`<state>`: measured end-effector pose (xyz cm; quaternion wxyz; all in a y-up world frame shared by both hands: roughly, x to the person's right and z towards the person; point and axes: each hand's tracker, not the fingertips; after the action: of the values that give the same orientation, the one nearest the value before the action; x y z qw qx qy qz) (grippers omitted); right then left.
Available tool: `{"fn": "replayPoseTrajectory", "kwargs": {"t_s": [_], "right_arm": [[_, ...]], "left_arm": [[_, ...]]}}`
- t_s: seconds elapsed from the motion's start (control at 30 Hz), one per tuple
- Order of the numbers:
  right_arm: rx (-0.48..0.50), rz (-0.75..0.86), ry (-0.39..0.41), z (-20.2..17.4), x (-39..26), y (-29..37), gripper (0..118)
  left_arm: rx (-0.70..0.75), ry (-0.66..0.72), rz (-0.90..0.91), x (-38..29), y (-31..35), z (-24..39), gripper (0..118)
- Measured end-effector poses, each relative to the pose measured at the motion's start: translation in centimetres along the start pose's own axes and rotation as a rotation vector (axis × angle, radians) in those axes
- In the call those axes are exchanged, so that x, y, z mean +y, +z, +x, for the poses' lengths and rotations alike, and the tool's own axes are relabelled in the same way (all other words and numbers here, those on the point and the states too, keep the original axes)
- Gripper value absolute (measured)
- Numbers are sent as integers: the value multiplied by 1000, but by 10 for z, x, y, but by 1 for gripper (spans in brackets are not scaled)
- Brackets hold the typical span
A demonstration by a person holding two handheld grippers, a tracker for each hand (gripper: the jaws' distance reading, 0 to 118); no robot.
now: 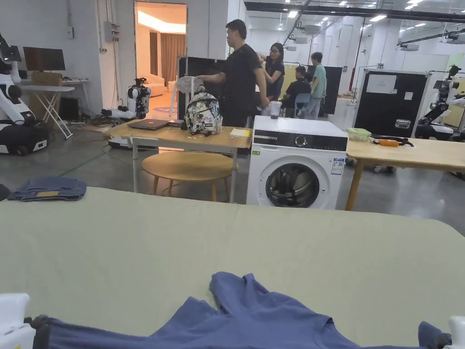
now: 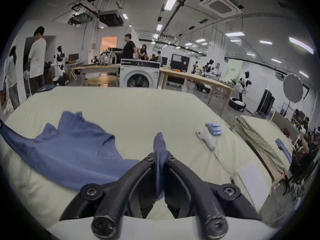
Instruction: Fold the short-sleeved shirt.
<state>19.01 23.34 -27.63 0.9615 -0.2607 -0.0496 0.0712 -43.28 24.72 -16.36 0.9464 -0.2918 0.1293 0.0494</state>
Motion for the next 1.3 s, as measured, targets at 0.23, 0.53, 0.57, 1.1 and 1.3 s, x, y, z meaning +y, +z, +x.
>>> {"fn": "replayPoseTrajectory", "kwargs": {"t_s": [0.23,0.53,0.57,1.1,1.3], "right_arm": [[3,-79,25,-10,-42,1,5],[-36,-79,29,-18,-53,16,24],[-40,-51,30,-22,-52,21,41],[171,210,-71,-140,-14,48,37],[219,275,-105,-168,-1,56,11]], "left_arm": [[17,-32,-124,-46,-14,-4,0],[93,-60,-111,-58,-7,-2,32],[104,-67,-96,-55,-4,0,36],[-36,-85,222,-22,-6,108,19],[-52,-150,335,-13,5,153,0]]}}
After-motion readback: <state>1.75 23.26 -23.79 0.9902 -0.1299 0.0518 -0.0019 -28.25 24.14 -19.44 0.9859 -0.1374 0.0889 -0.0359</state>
